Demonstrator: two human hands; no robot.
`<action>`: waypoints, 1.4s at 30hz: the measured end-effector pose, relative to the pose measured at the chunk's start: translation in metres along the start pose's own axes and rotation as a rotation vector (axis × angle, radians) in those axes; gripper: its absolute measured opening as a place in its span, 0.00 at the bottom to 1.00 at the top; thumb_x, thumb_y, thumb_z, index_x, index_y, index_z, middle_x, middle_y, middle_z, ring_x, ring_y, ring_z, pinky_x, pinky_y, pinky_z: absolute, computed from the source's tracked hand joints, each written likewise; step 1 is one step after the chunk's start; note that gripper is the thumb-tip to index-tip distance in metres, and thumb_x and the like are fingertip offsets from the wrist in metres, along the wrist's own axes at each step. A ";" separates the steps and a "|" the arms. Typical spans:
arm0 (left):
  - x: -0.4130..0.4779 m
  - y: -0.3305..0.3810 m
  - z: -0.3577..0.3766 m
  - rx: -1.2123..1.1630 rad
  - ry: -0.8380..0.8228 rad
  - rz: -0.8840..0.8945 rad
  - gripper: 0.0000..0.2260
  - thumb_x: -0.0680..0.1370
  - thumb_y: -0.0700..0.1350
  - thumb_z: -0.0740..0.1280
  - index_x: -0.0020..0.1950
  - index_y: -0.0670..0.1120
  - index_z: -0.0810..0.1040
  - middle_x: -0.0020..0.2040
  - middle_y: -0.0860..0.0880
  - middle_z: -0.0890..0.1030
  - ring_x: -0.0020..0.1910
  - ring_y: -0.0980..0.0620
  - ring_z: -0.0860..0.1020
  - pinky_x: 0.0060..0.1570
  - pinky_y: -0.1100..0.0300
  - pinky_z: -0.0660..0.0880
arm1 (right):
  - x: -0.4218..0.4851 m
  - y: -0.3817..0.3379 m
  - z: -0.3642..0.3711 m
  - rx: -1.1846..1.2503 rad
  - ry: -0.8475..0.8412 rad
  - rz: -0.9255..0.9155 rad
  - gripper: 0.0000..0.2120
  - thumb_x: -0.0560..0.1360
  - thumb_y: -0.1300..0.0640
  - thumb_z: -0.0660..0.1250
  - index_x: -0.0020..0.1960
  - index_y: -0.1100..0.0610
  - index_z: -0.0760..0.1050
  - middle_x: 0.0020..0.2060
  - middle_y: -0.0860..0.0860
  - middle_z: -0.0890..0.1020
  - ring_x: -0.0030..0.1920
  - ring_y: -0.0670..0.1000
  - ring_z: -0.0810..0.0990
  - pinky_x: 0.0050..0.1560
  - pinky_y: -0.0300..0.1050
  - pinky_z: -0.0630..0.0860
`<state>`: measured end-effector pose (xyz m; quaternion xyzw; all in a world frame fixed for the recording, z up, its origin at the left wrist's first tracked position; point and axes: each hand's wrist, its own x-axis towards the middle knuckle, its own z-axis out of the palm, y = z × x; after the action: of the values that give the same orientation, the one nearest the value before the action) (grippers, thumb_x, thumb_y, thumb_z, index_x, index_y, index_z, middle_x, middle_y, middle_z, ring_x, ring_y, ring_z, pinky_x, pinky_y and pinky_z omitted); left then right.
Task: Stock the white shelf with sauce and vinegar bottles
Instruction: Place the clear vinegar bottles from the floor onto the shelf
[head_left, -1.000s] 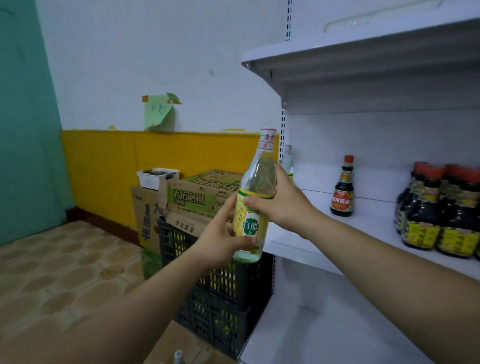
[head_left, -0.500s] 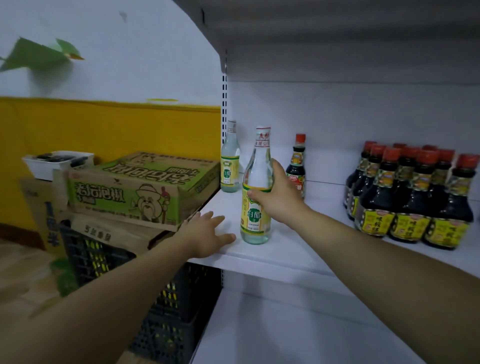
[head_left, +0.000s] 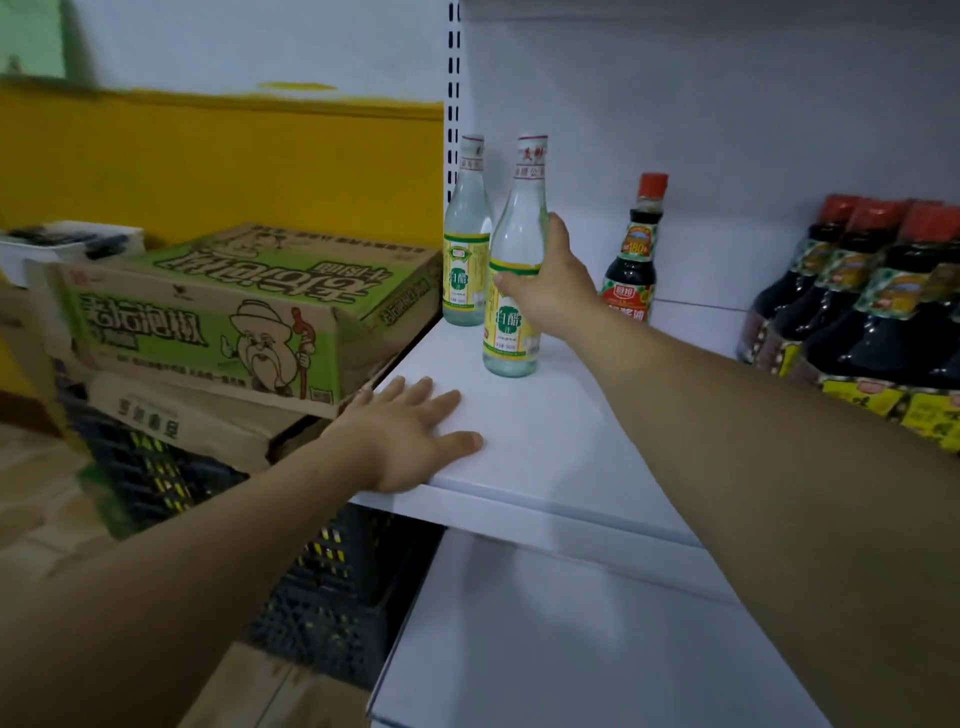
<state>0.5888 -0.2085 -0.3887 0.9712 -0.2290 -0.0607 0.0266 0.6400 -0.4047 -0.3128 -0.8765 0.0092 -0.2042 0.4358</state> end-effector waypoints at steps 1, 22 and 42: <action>0.000 0.000 0.000 -0.001 0.001 0.004 0.34 0.75 0.71 0.45 0.77 0.60 0.45 0.79 0.52 0.43 0.78 0.49 0.42 0.75 0.46 0.41 | 0.006 0.002 0.002 -0.004 0.004 0.000 0.42 0.76 0.53 0.69 0.78 0.49 0.44 0.66 0.55 0.74 0.60 0.58 0.77 0.58 0.52 0.76; -0.002 0.001 0.004 -0.031 0.061 0.007 0.33 0.74 0.71 0.45 0.77 0.61 0.44 0.79 0.54 0.43 0.77 0.51 0.43 0.75 0.49 0.43 | 0.056 0.072 0.066 -0.018 0.152 0.039 0.46 0.77 0.53 0.68 0.78 0.48 0.34 0.66 0.54 0.74 0.62 0.55 0.76 0.59 0.49 0.72; 0.000 -0.003 0.006 -0.040 0.072 0.006 0.36 0.71 0.75 0.43 0.76 0.62 0.45 0.79 0.55 0.44 0.77 0.53 0.43 0.75 0.50 0.44 | 0.078 0.089 0.080 -0.101 0.101 0.157 0.36 0.77 0.52 0.68 0.75 0.56 0.48 0.62 0.53 0.76 0.58 0.56 0.78 0.49 0.44 0.70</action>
<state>0.5894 -0.2065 -0.3952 0.9713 -0.2297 -0.0303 0.0542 0.7555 -0.4140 -0.3968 -0.8825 0.1102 -0.2128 0.4047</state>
